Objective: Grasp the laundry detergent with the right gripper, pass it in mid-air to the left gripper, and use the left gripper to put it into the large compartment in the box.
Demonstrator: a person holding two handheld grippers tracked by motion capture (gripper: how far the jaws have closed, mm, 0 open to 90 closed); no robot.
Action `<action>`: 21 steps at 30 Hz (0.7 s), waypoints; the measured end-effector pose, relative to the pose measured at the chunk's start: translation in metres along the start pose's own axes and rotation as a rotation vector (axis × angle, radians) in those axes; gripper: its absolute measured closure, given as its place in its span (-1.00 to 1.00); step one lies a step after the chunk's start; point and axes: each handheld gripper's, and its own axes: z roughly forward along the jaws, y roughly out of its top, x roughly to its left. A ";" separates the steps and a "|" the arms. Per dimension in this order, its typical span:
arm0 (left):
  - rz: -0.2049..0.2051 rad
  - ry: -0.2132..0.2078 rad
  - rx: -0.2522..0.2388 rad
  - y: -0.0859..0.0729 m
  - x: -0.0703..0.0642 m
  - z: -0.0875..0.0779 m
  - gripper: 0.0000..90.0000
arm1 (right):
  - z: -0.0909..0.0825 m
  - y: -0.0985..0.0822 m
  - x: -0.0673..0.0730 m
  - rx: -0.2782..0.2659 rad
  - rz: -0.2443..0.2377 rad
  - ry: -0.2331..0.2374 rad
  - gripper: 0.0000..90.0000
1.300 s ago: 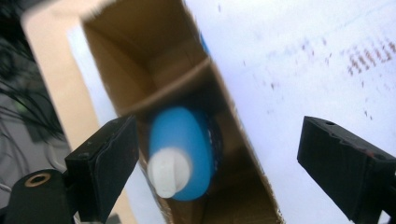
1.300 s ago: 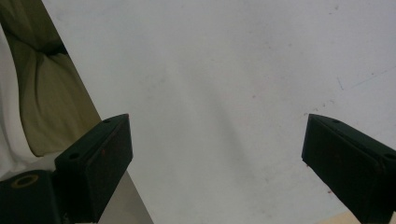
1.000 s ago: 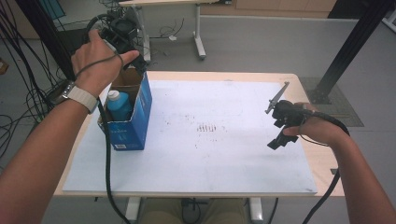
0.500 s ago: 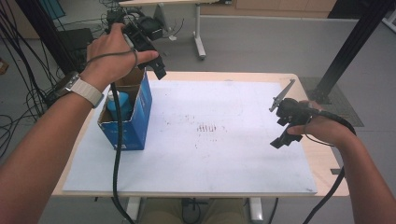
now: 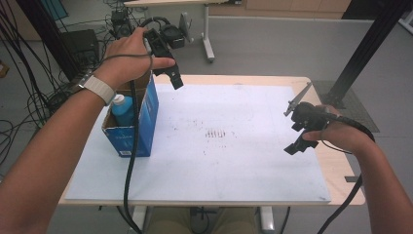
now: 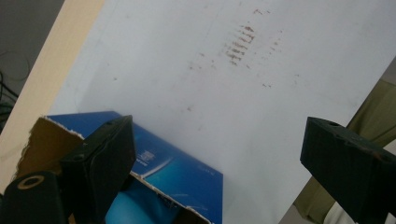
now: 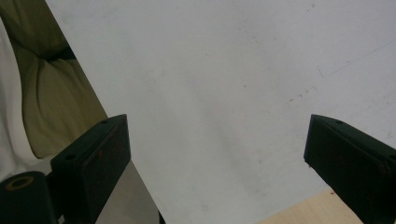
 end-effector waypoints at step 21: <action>0.178 -0.068 -0.008 0.005 -0.008 0.020 -0.76 | 0.000 0.002 0.003 0.007 0.011 -0.004 -0.84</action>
